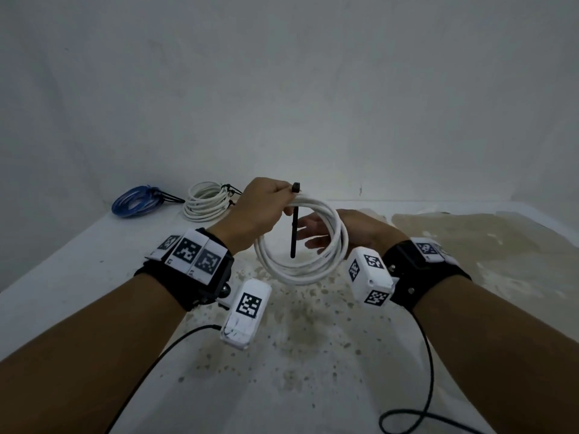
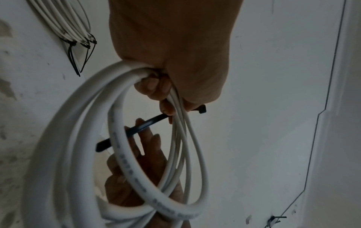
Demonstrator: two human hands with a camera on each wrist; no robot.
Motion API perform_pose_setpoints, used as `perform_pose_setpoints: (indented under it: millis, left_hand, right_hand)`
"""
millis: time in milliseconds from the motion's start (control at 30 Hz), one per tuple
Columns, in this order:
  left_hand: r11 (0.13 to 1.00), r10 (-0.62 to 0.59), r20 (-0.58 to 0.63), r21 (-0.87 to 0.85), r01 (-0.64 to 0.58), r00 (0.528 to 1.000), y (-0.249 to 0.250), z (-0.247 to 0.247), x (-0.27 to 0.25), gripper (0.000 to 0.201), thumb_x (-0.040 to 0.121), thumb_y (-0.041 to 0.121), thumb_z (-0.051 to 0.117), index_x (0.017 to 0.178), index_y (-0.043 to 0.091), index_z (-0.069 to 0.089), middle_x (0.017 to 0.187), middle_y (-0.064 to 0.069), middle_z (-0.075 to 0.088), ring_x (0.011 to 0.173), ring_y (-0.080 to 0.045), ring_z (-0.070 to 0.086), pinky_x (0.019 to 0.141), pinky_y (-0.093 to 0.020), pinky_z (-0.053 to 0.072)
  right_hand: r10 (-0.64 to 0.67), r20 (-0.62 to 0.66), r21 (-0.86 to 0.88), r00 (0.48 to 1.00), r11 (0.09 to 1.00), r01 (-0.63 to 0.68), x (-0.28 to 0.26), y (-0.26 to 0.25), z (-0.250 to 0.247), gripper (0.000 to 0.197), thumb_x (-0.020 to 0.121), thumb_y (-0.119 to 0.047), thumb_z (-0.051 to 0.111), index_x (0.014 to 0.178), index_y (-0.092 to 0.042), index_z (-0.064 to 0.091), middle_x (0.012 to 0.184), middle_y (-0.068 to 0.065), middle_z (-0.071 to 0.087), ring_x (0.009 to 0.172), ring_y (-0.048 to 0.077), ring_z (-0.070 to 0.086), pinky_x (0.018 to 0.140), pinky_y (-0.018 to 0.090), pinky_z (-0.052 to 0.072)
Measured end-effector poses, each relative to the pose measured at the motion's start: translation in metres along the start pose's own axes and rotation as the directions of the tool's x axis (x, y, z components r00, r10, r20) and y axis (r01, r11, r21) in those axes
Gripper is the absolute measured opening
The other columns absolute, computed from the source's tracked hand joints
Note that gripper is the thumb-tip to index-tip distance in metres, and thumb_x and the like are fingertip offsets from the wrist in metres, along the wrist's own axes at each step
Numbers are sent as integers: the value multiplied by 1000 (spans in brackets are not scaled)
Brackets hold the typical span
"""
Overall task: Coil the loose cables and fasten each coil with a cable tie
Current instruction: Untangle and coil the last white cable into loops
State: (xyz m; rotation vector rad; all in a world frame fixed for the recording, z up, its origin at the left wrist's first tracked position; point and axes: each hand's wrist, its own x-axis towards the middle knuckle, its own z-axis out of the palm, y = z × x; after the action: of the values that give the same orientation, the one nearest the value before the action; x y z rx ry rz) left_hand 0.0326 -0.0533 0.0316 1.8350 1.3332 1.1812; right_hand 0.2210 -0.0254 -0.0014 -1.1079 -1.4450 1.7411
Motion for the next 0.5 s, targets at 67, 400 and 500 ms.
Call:
perform_pose_setpoints:
  millis: [67, 400, 500]
  left_hand:
    - [1000, -13, 21, -20, 13, 1000, 2, 3, 0, 41, 98, 25, 54, 72, -5, 61, 52, -5, 43, 41, -13, 27, 44, -22, 22]
    - [999, -44, 15, 11, 44, 999, 8, 5, 2, 38, 99, 22, 52, 72, -3, 61, 44, 8, 46, 40, -13, 30, 42, -21, 23]
    - [995, -98, -18, 17, 98, 995, 8, 4, 3, 37, 97, 17, 50, 62, 7, 54, 37, 11, 39, 37, -12, 28, 43, -23, 22]
  right_hand:
    - [-47, -35, 7, 998, 999, 48, 1, -2, 4, 12, 95, -10, 57, 98, -2, 66, 91, 14, 69, 68, 17, 71, 56, 26, 56]
    - [-155, 0, 430, 988, 892, 140, -9, -2, 11, 25, 91, -8, 52, 99, 4, 73, 94, 21, 72, 73, 25, 71, 73, 38, 61]
    - [-198, 119, 538, 973, 837, 104, -15, -3, 7, 39, 84, -17, 51, 116, 1, 65, 108, 26, 69, 90, 33, 70, 97, 52, 51]
